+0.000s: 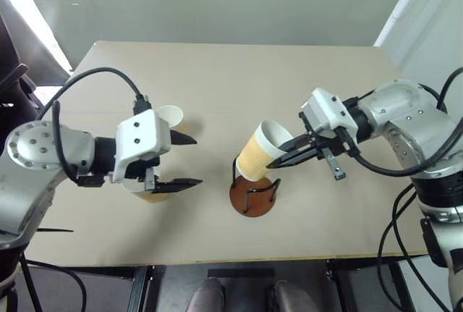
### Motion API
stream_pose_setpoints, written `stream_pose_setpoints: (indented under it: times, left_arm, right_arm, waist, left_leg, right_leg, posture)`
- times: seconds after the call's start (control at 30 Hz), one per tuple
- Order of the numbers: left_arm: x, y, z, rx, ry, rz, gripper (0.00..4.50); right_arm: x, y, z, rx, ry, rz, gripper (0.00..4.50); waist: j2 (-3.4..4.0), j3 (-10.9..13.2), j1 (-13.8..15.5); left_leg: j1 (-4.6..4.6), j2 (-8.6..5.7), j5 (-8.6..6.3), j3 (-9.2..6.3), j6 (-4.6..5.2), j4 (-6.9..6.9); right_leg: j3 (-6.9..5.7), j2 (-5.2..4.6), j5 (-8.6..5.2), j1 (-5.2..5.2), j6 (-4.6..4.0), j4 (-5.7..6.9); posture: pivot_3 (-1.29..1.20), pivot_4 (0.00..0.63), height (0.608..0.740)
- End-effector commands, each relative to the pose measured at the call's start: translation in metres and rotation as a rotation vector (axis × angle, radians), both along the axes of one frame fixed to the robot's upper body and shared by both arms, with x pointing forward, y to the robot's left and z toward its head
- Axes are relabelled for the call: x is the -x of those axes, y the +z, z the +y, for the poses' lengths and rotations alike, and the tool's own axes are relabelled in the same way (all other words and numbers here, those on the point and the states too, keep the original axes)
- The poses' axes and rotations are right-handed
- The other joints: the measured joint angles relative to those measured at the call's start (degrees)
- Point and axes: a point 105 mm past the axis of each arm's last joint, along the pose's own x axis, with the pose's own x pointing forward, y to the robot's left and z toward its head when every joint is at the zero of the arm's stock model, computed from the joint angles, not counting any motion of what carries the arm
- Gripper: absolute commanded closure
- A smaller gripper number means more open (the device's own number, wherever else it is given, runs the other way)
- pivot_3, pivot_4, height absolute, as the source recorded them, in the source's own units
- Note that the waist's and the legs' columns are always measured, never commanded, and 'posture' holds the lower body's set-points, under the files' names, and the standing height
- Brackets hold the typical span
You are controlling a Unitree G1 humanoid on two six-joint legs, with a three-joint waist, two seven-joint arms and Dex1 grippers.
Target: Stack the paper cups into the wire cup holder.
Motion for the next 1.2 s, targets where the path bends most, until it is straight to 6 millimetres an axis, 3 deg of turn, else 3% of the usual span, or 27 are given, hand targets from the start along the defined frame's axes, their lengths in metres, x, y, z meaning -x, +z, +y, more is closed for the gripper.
stream_pose_setpoints:
  times: [0.03, 0.23, 0.37, 0.4, 0.5, 0.67, 0.83, 1.07, 1.2]
  left_arm:
    - [0.002, 0.012, 0.003, -0.013, 0.017, -0.059, 0.34]
    - [-0.002, 0.017, 0.016, -0.052, 0.066, -0.079, 0.34]
    - [-0.003, 0.021, 0.036, -0.124, 0.128, -0.086, 0.34]
    - [-0.003, 0.021, 0.039, -0.137, 0.136, -0.085, 0.34]
    - [0.002, 0.012, 0.058, -0.236, 0.184, -0.046, 0.34]
    - [0.015, -0.008, 0.07, -0.335, 0.156, 0.044, 0.34]
    - [0.009, -0.019, 0.081, -0.401, 0.168, 0.061, 0.34]
    - [-0.012, -0.049, 0.076, -0.428, 0.15, 0.082, 0.34]
    - [-0.024, -0.055, 0.069, -0.44, 0.118, 0.077, 1.28]
  right_arm:
    - [0.001, -0.004, 0.001, 0.032, 0.023, -0.033, 3.86]
    - [-0.003, -0.012, 0.0, 0.067, 0.016, -0.046, 1.67]
    - [-0.013, -0.002, -0.014, 0.03, -0.062, -0.048, 0.23]
    - [-0.016, 0.001, -0.017, 0.015, -0.082, -0.047, 0.04]
    - [-0.029, 0.035, -0.045, -0.185, -0.208, 0.01, 0.04]
    - [-0.015, 0.068, -0.075, -0.413, -0.206, 0.062, 0.04]
    - [-0.005, 0.071, -0.076, -0.447, -0.213, 0.06, 0.04]
    - [0.001, 0.068, -0.073, -0.436, -0.237, 0.05, 0.04]
    - [0.003, 0.069, -0.072, -0.43, -0.242, 0.045, 0.0]
  waist:
    - [0.0, 0.0, 0.0]
    - [0.0, 0.0, 0.0]
    - [0.0, 0.0, -0.1]
    - [0.0, 0.0, 0.0]
    - [0.0, 0.0, 0.0]
    - [-0.03, 0.0, 0.3]
    - [-0.03, 0.0, 0.2]
    - [-0.04, 0.0, 0.1]
    - [-0.04, 0.0, 0.0]
  left_leg:
    - [0.0, 0.01, 0.0, 0.0, 0.0, 0.0]
    - [0.01, 0.01, 0.0, -0.01, 0.0, 0.04]
    - [0.01, 0.02, 0.0, -0.01, 0.0, 0.03]
    - [0.0, 0.02, 0.0, -0.01, 0.0, 0.02]
    - [-0.02, 0.01, -0.01, 0.0, 0.01, 0.02]
    - [-0.02, 0.01, -0.02, 0.0, -0.02, -0.05]
    - [0.06, 0.05, -0.04, 0.02, -0.06, -0.03]
    - [0.25, 0.07, -0.07, 0.03, -0.02, 0.01]
    - [0.18, 0.07, -0.08, 0.02, -0.03, 0.0]
  right_leg:
    - [0.0, 0.01, 0.0, 0.0, 0.0, 0.0]
    - [0.0, 0.0, 0.0, 0.0, -0.01, 0.04]
    - [0.0, 0.0, -0.01, -0.02, -0.03, 0.05]
    - [0.0, 0.0, -0.01, -0.02, -0.03, 0.04]
    - [0.01, -0.01, -0.01, -0.02, -0.03, 0.02]
    - [0.03, 0.01, -0.07, -0.04, -0.15, 0.02]
    - [0.03, 0.09, -0.11, -0.04, -0.21, 0.19]
    - [0.03, 0.05, -0.19, -0.08, -0.35, 0.6]
    - [0.01, 0.02, -0.2, -0.15, -0.38, 0.65]
  posture:
    - [0.0, 0.15, 0.74]
    - [0.0, 0.15, 0.74]
    - [0.0, 0.15, 0.74]
    - [0.0, 0.15, 0.74]
    - [0.0, 0.15, 0.74]
    - [0.0, 0.15, 0.74]
    - [0.0, 0.15, 0.74]
    - [0.0, 0.15, 0.74]
    - [0.0, 0.15, 0.74]
